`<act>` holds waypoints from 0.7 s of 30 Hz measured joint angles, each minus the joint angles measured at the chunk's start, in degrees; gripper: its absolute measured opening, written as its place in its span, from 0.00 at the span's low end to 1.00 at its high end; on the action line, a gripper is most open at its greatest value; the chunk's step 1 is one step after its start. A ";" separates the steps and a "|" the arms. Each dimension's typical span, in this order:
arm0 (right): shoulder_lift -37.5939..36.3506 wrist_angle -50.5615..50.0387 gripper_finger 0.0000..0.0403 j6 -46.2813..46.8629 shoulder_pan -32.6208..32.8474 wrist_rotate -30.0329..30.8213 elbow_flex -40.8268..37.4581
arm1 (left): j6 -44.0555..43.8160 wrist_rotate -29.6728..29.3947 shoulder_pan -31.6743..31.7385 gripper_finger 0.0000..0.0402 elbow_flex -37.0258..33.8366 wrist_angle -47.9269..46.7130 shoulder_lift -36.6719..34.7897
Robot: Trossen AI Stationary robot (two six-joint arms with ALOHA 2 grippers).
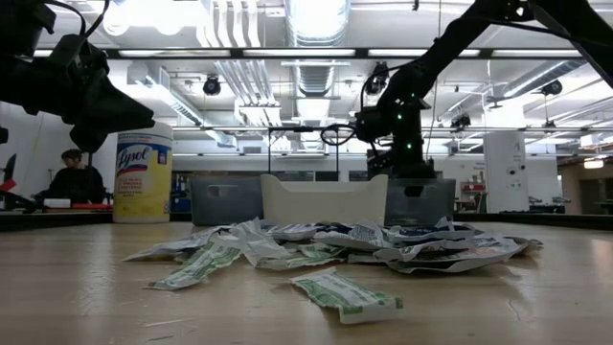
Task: Pick & Place First Aid Supplies
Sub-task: Put the blue alcohol pad into the right black bin
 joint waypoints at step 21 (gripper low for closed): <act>-2.79 -5.59 0.25 2.21 0.67 4.75 3.59 | 0.02 0.00 -0.01 0.23 0.00 0.07 0.00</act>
